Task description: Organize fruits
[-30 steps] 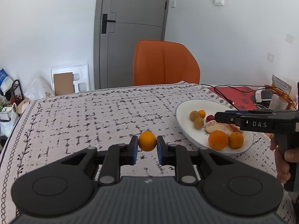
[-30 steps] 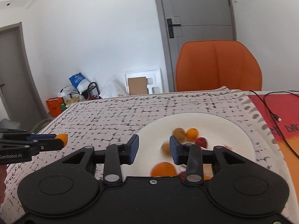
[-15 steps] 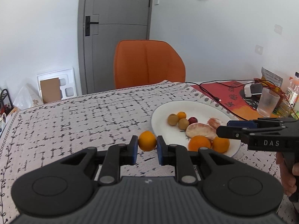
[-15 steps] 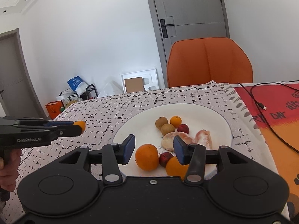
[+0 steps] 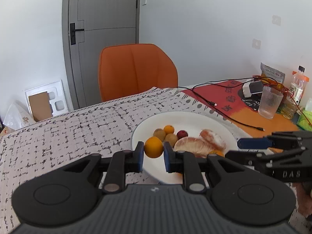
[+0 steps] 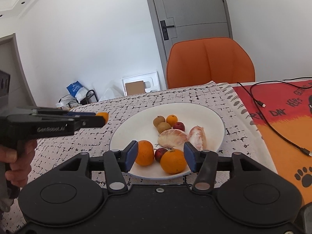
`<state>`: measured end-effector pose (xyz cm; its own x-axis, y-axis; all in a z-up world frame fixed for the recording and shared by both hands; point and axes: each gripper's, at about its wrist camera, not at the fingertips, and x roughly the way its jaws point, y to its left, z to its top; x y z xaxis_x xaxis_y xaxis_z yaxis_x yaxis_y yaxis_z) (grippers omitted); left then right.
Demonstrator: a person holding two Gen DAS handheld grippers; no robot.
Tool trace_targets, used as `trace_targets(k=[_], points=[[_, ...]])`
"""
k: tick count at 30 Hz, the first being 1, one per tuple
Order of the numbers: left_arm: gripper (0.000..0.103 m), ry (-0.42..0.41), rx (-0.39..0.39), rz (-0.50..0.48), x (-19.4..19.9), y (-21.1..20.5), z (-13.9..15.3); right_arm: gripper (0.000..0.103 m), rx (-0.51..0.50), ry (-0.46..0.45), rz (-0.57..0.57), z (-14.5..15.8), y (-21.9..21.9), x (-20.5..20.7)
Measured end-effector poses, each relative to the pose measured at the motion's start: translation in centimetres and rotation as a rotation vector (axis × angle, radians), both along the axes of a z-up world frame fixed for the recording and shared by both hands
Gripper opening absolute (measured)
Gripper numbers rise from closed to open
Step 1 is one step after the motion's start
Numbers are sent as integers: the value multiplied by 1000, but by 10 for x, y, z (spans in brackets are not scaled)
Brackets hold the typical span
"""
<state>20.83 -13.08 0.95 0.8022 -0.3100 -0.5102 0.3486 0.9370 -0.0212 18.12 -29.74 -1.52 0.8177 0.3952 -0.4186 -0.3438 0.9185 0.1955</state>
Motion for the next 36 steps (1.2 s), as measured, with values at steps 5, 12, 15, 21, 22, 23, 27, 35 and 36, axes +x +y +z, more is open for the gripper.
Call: trace_targets(k=[5, 12, 15, 21, 22, 23, 27, 35, 36], points=[[23, -17, 0, 9, 0, -4, 5, 56, 11, -3, -15, 0, -6, -2], [38, 5, 14, 42, -6, 5, 7, 61, 28, 1, -18, -1, -8, -4], [52, -6, 27, 56, -12, 11, 6, 67, 33, -2, -24, -1, -8, -5], [82, -18, 29, 109, -26, 27, 7, 81, 39, -7, -30, 2, -7, -9], [84, -27, 35, 119, -29, 29, 7, 84, 41, -13, -32, 2, -7, -11], [85, -34, 42, 128, -32, 30, 8, 85, 43, -17, -33, 3, -6, -12], [89, -42, 41, 149, -43, 38, 12, 92, 51, -18, -37, 6, -7, -17], [99, -64, 28, 195, -67, 54, 19, 103, 45, -27, -32, 11, 2, -33], [99, -63, 26, 201, -69, 56, 20, 103, 43, -24, -33, 12, 3, -35]])
